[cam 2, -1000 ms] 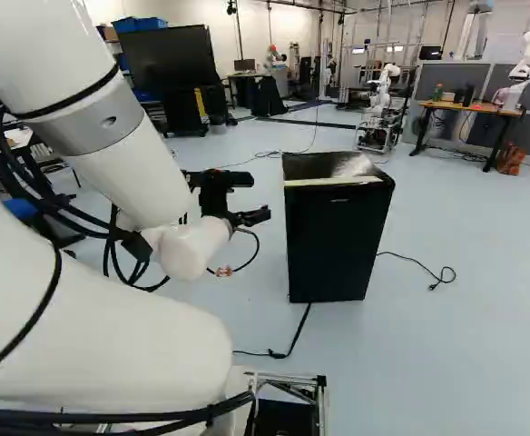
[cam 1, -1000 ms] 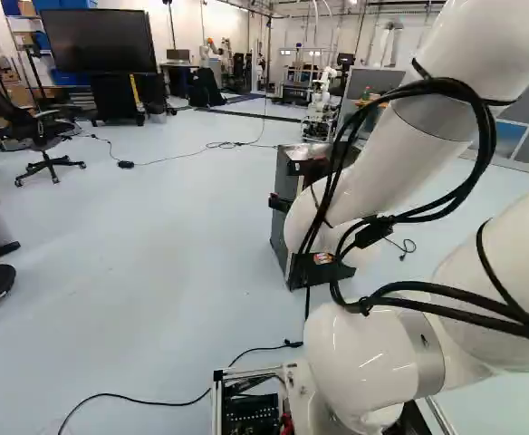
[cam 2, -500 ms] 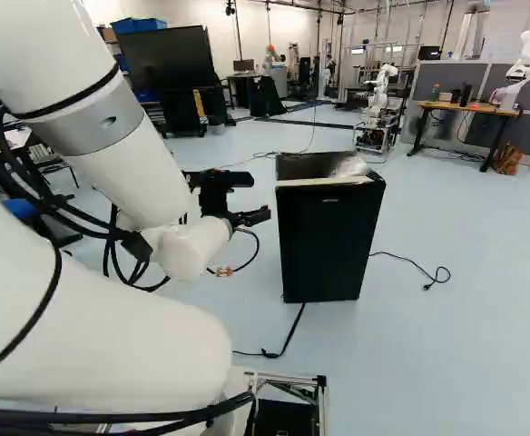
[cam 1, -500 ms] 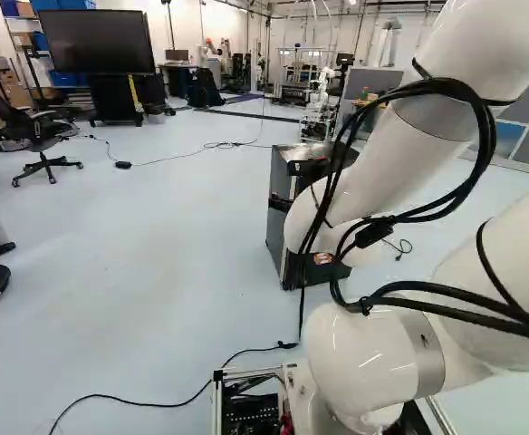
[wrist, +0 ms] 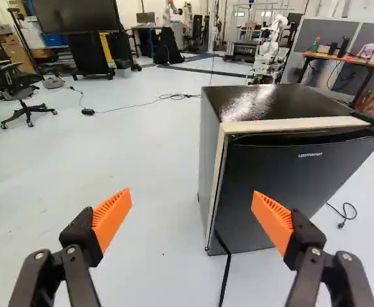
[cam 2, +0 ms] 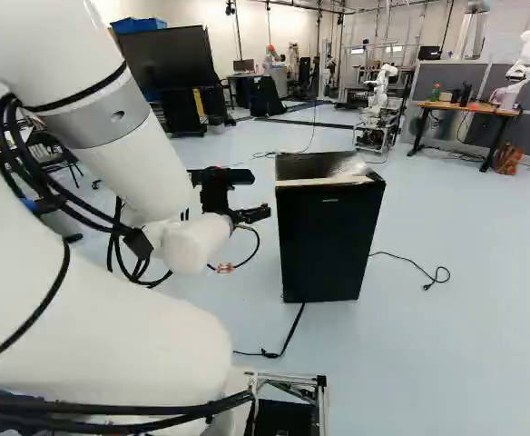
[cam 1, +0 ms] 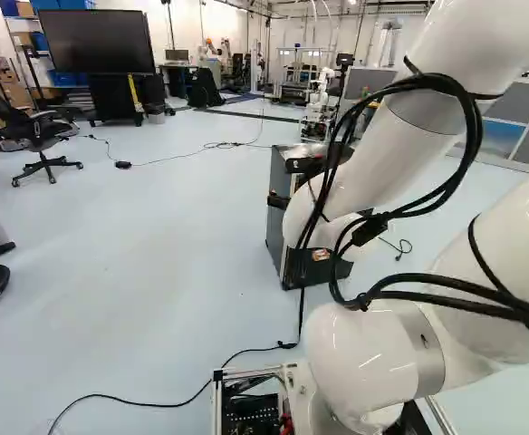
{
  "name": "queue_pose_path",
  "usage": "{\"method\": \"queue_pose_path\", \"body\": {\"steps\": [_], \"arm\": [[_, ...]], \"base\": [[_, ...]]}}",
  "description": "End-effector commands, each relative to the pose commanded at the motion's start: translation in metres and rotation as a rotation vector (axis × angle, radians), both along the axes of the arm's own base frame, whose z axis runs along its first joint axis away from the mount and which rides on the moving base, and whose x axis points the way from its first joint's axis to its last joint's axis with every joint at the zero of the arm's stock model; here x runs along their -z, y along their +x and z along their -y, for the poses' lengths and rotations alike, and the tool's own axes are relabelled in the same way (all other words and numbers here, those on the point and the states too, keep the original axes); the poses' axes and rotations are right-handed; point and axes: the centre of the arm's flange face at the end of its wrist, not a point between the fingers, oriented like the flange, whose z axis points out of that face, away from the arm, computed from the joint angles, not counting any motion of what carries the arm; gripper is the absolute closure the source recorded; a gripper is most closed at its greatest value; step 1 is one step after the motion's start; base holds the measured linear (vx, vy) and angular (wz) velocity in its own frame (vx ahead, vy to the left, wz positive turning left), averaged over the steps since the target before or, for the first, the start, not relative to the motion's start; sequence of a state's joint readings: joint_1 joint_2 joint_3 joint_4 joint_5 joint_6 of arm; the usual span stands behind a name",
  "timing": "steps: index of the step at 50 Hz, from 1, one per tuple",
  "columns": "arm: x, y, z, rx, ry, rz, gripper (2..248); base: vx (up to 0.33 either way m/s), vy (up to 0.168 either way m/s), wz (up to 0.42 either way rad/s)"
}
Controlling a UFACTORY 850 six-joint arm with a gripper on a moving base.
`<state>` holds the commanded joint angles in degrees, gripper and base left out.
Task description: Grab a drink from the fridge
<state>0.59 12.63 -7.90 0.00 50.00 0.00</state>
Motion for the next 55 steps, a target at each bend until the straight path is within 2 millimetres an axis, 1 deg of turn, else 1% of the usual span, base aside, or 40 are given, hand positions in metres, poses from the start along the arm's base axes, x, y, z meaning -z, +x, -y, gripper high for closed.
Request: {"method": "queue_pose_path", "body": {"steps": [12,28,37,55], "arm": [[-0.002,0.019,-0.009,-0.007,0.011,-0.006,3],[-0.003,0.036,-0.025,0.003,0.036,-0.012,3],[-0.003,0.04,-0.033,0.013,0.052,-0.014,3],[-0.003,0.04,-0.05,0.037,0.085,-0.02,3]], "base": [[0.0,0.0,0.0],[0.0,0.0,0.0],[0.0,0.0,0.0],[0.0,0.0,0.0]]}}
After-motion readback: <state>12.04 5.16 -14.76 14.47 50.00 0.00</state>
